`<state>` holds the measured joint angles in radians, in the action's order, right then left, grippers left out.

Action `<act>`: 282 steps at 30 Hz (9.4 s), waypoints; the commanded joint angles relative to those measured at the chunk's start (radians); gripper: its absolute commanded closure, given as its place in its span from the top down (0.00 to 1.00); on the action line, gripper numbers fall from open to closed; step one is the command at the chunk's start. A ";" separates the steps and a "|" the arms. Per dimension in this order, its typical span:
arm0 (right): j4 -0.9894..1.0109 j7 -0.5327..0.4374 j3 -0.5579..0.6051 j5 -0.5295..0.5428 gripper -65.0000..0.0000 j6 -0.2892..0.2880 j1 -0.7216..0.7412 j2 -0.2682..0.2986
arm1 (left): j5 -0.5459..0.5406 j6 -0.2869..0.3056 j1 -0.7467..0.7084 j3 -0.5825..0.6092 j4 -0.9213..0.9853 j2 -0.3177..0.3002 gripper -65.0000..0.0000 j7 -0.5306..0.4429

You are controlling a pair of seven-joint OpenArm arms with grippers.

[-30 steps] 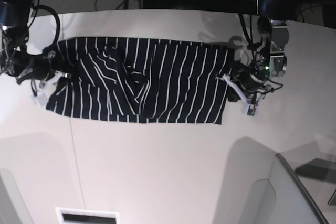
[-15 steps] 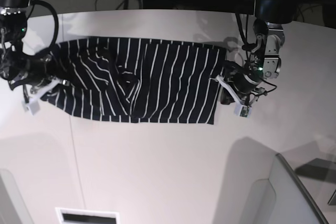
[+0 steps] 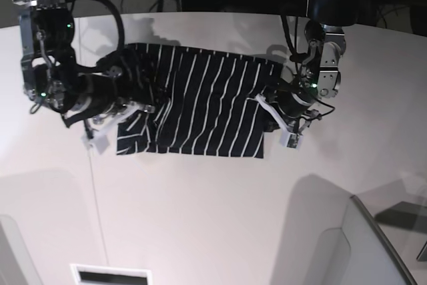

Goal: Layout the t-shirt on the table in an organized manner, then fold the t-shirt properly

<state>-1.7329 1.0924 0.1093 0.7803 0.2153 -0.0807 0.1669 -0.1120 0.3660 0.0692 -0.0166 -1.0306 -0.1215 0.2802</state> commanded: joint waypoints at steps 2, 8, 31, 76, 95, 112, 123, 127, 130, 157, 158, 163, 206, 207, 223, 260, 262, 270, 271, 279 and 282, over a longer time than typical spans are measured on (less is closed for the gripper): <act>-0.019 -0.010 0.042 0.021 0.01 0.023 0.034 -0.002 | 0.002 0.005 0.008 0.000 -0.011 0.001 0.00 0.020; -0.019 -0.068 0.183 0.021 0.01 0.098 0.077 -0.017 | 0.005 0.005 0.001 0.002 -0.011 0.007 0.00 0.020; 0.179 -0.171 0.367 0.018 0.01 0.106 0.212 -0.149 | -0.001 0.005 -0.045 0.002 -0.110 0.007 0.00 0.021; 0.391 -0.375 0.548 0.021 0.59 0.129 0.327 -0.272 | -0.002 0.005 -0.536 -0.283 -0.603 -0.149 0.00 0.143; 0.000 -0.262 0.559 0.026 0.49 0.049 0.239 -0.114 | -0.001 0.006 -0.543 -0.408 -0.529 -0.151 0.00 0.136; 0.405 -0.366 0.381 0.023 0.00 0.065 0.281 -0.125 | -0.001 0.006 -0.538 -0.530 -0.505 -0.149 0.00 0.135; 0.626 -0.410 0.576 0.020 0.00 -0.018 0.471 -0.267 | -0.001 0.006 -0.533 -0.527 -0.501 -0.149 0.00 0.135; 0.624 -0.420 0.731 0.026 0.00 -0.018 0.522 -0.272 | -0.001 0.006 -0.533 -0.527 -0.497 -0.149 0.00 0.135; 0.497 -0.354 0.765 0.021 0.00 -0.004 0.496 -0.243 | -0.001 0.006 -0.535 -0.527 -0.497 -0.149 0.00 0.135; 0.127 -0.048 1.102 -0.304 0.17 0.483 0.376 -0.261 | -0.002 0.006 -0.520 -0.484 -0.497 -0.149 0.00 0.139; 0.136 -0.050 1.102 -0.304 0.25 0.483 0.376 -0.264 | -0.002 0.006 -0.520 -0.484 -0.497 -0.149 0.00 0.138; 0.184 -0.113 1.108 -0.353 0.57 0.483 0.382 -0.280 | 0.002 0.006 -0.521 -0.486 -0.500 -0.152 0.00 0.138; 0.452 -0.436 1.252 -0.566 0.17 0.413 0.381 -0.307 | -0.001 0.006 -0.541 -0.556 -0.494 -0.151 0.00 0.139; 0.449 -0.436 1.252 -0.566 0.10 0.413 0.375 -0.307 | -0.001 0.006 -0.543 -0.556 -0.494 -0.151 0.00 0.139; 0.271 -0.272 1.251 -0.566 0.00 0.413 0.336 -0.303 | -0.001 0.006 -0.533 -0.556 -0.440 -0.152 0.00 0.135; 0.305 -0.346 1.251 -0.419 0.34 0.411 0.312 -0.301 | 0.004 0.006 -0.504 -0.556 -0.439 -0.155 0.00 0.141; 0.264 -0.320 1.251 -0.422 0.34 0.416 0.315 -0.300 | 0.001 0.006 -0.504 -0.556 -0.437 -0.157 0.00 0.141; -0.105 -0.113 1.094 -0.424 0.35 0.483 0.330 -0.201 | -0.004 0.170 -0.470 -0.560 -0.505 -0.125 0.00 0.244; -0.120 -0.110 1.044 -0.424 0.35 0.483 0.319 -0.178 | -0.004 0.212 -0.454 -0.561 -0.532 -0.108 0.00 0.294; -0.121 -0.165 0.860 -0.424 0.34 0.483 0.212 -0.043 | -0.012 0.332 -0.266 -0.566 -0.699 0.023 0.00 0.650; -0.121 -0.194 0.857 -0.424 0.34 0.483 0.178 0.000 | -0.120 0.332 -0.223 -0.561 -0.675 0.039 0.40 0.701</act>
<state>-1.8381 0.9218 0.9741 0.3641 0.6979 0.0834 0.1719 -0.2314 0.6952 -0.1596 -0.5789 -1.6924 -0.0784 0.9882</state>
